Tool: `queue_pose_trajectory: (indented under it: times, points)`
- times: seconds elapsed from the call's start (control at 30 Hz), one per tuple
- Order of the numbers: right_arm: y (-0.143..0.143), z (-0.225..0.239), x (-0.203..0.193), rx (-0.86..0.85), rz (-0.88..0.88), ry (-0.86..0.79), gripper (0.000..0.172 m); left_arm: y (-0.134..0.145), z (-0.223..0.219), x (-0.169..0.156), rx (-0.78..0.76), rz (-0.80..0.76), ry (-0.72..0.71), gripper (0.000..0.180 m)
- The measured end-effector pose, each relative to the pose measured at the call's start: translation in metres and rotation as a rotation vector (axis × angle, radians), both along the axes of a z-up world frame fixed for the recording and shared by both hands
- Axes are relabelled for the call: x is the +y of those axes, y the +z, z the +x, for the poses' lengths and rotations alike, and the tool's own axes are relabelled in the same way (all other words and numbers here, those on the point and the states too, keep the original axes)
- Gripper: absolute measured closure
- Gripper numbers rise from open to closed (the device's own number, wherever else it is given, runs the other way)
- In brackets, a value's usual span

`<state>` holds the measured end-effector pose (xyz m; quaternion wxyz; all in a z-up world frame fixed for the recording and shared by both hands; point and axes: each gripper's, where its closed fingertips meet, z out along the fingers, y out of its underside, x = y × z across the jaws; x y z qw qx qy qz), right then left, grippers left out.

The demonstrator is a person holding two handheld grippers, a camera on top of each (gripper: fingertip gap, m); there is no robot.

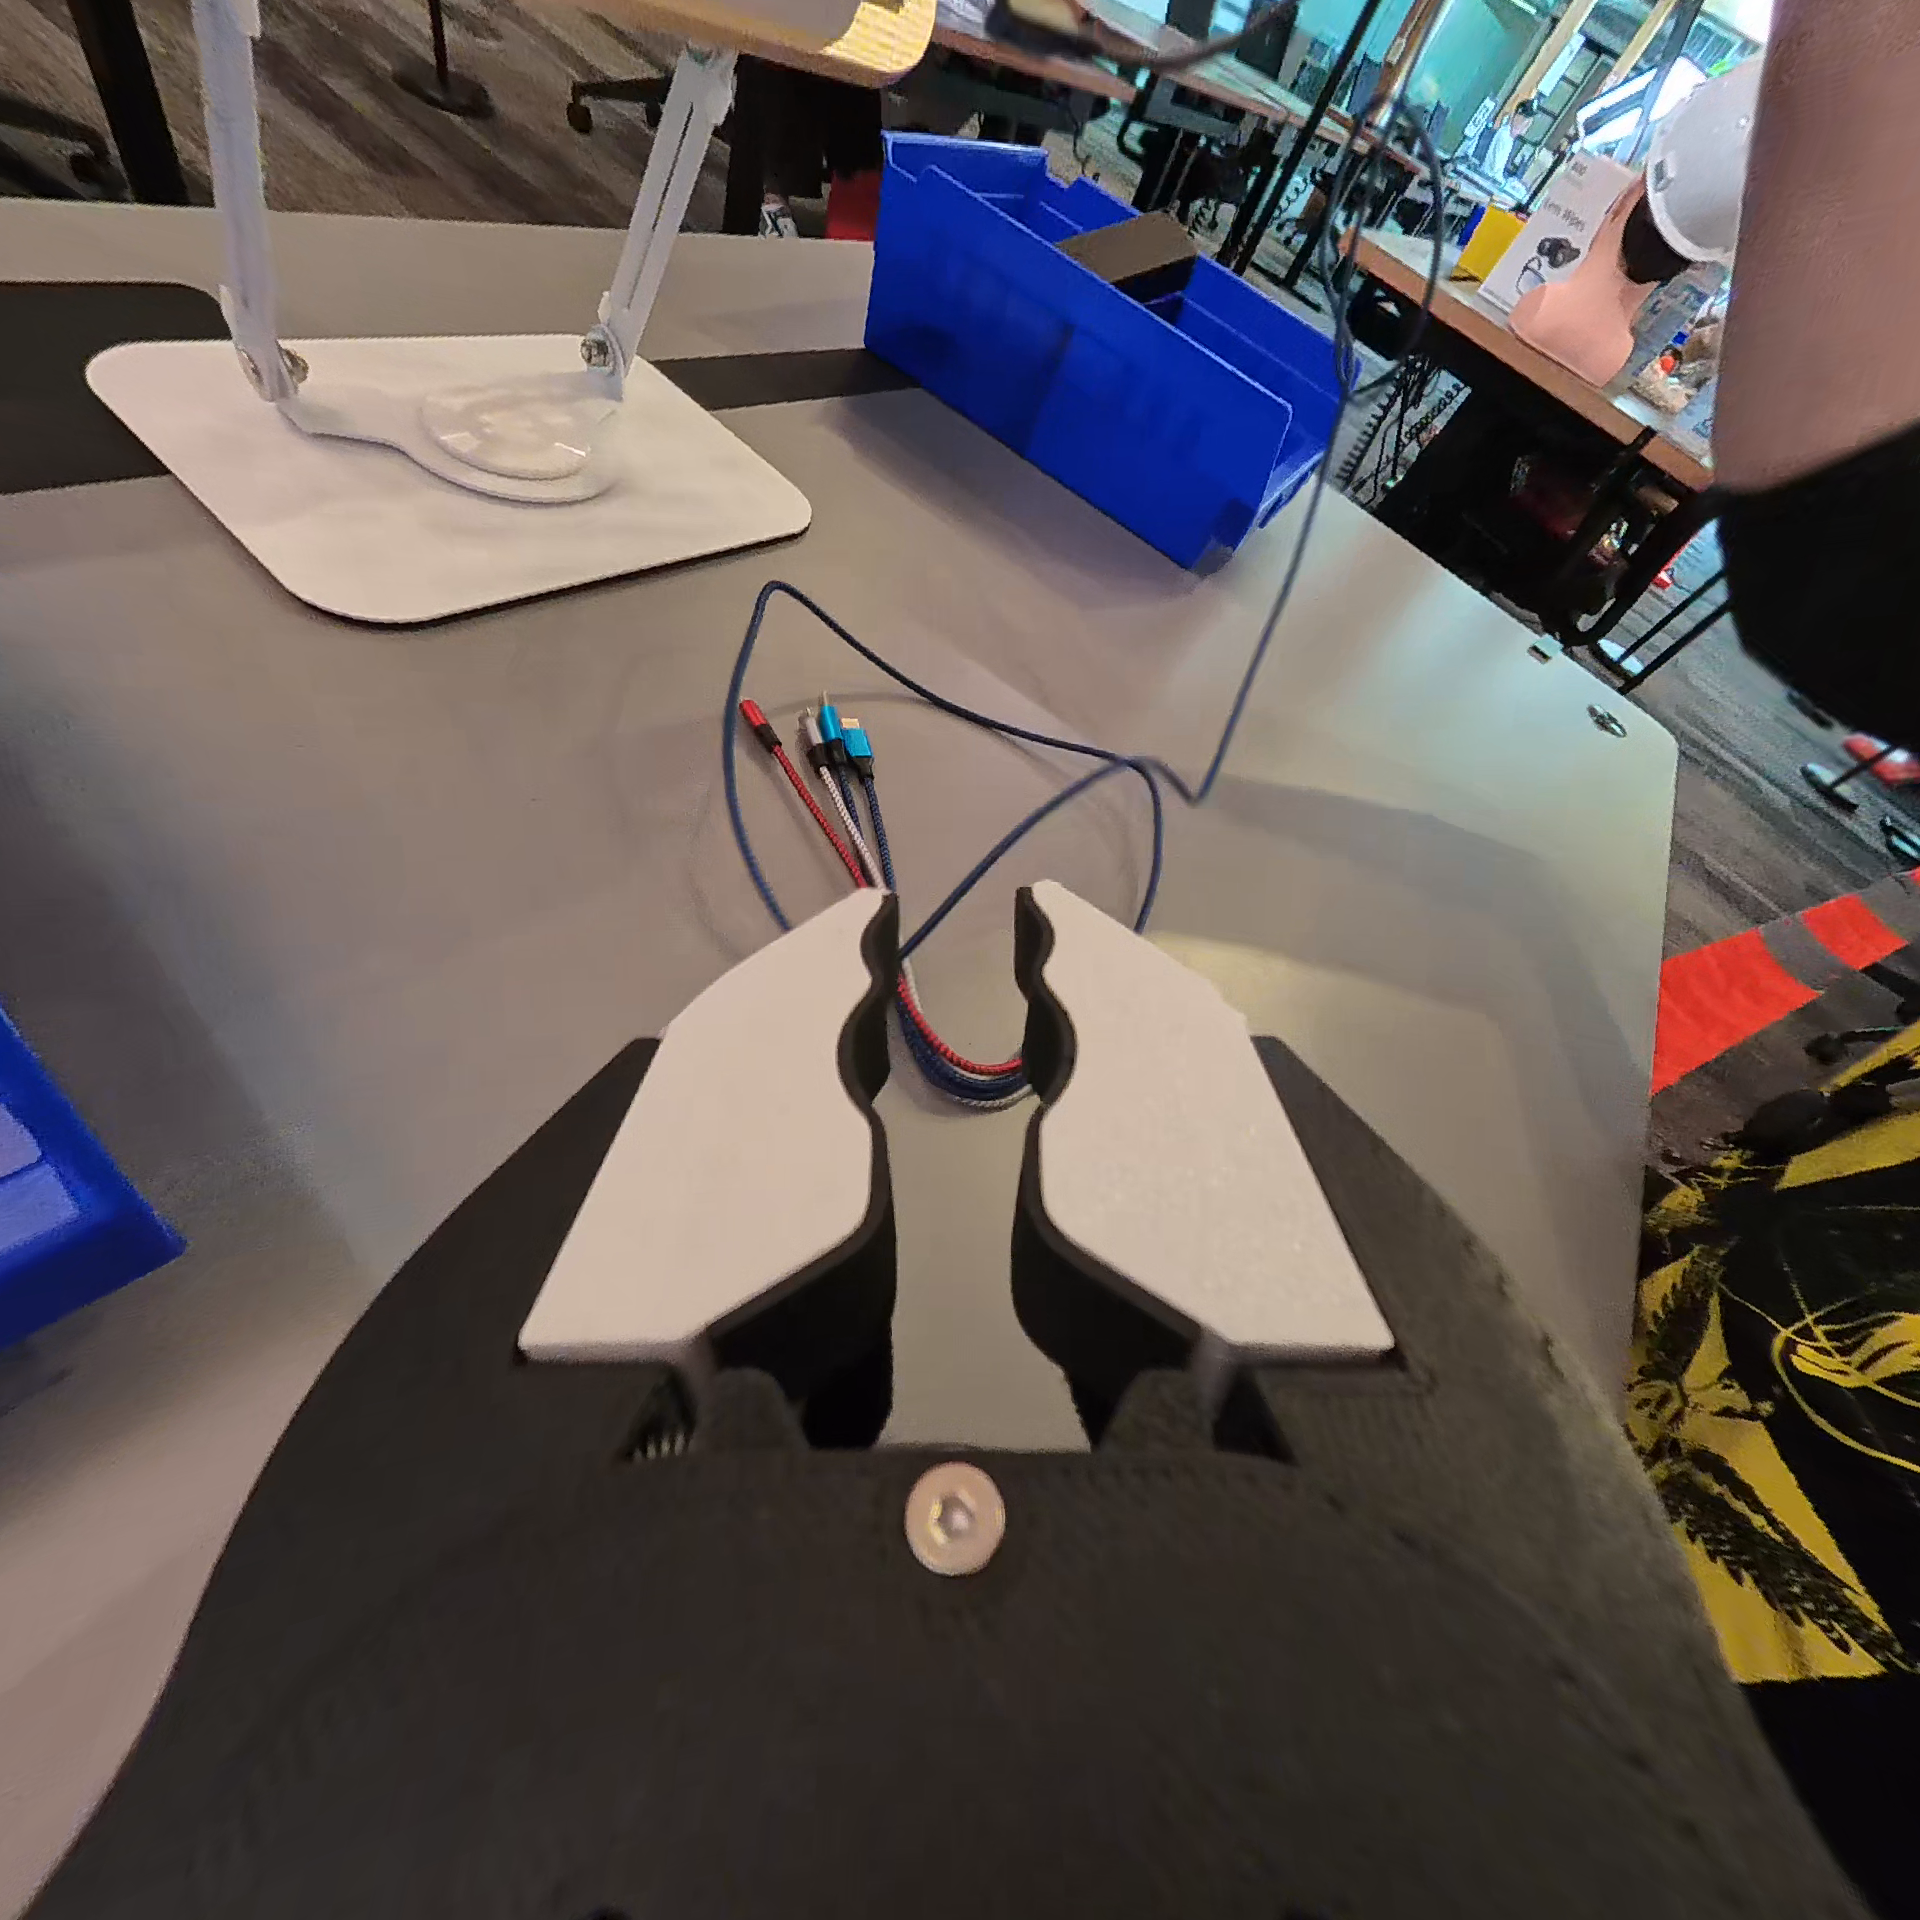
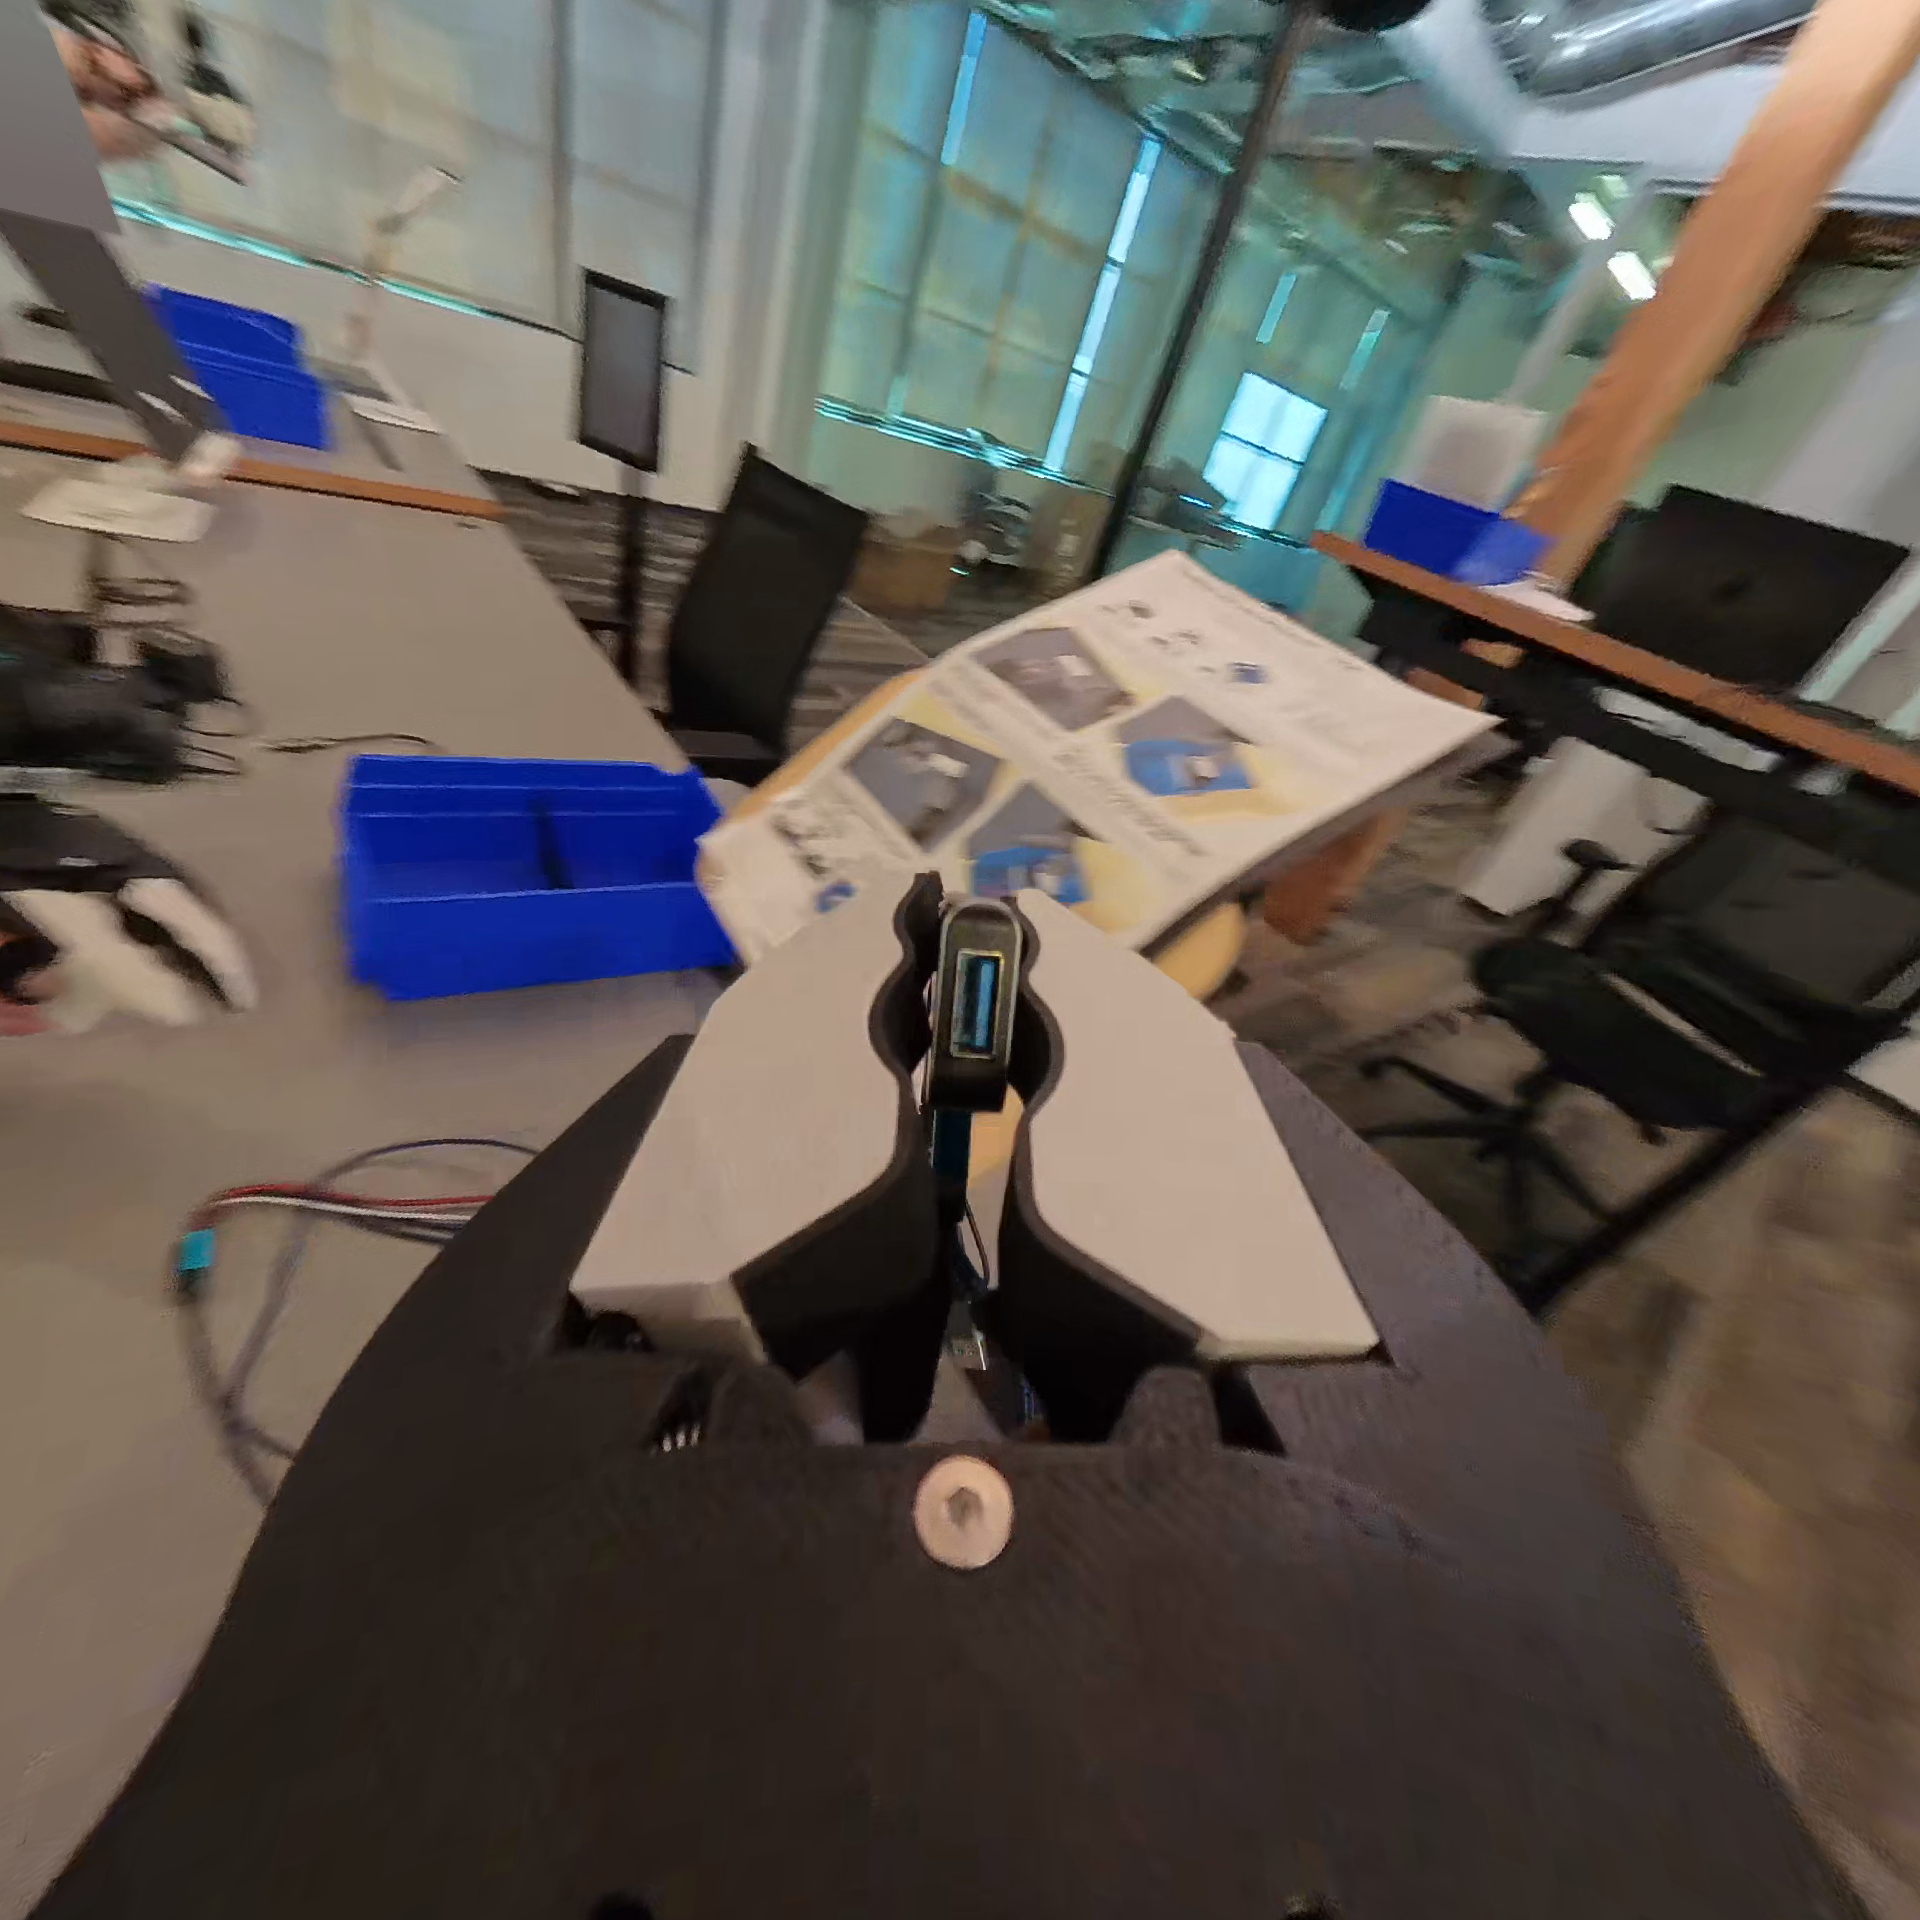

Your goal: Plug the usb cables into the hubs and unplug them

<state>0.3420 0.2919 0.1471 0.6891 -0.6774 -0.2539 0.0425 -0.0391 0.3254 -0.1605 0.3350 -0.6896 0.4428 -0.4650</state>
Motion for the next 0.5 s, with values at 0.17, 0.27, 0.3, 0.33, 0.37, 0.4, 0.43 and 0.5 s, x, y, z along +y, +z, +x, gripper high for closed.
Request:
queue_pose_trajectory:
  times: [0.17,0.27,0.3,0.33,0.37,0.4,0.43,0.5]
  points:
    - [0.026,0.088,0.044,-0.097,0.117,-0.197,0.162,-0.01,0.004,0.001,0.011,-0.018,0.003,0.16]
    - [0.037,0.138,0.065,-0.104,0.209,-0.292,0.161,-0.016,0.006,0.001,0.024,-0.026,0.003,0.159]
    - [0.04,0.153,0.069,-0.074,0.252,-0.309,0.161,-0.018,0.007,0.0,0.03,-0.025,0.001,0.159]
    - [0.039,0.166,0.071,-0.018,0.288,-0.311,0.161,-0.021,0.007,0.0,0.036,-0.024,-0.001,0.159]
    - [0.033,0.179,0.074,0.043,0.305,-0.309,0.161,-0.023,0.007,0.0,0.043,-0.024,0.0,0.159]
    - [0.022,0.192,0.078,0.089,0.304,-0.312,0.162,-0.025,0.007,0.0,0.046,-0.024,0.003,0.159]
    - [0.008,0.202,0.083,0.125,0.291,-0.312,0.162,-0.026,0.007,0.001,0.045,-0.028,0.003,0.159]
    - [-0.028,0.212,0.093,0.168,0.242,-0.281,0.161,-0.031,0.008,0.001,0.051,-0.037,-0.001,0.159]
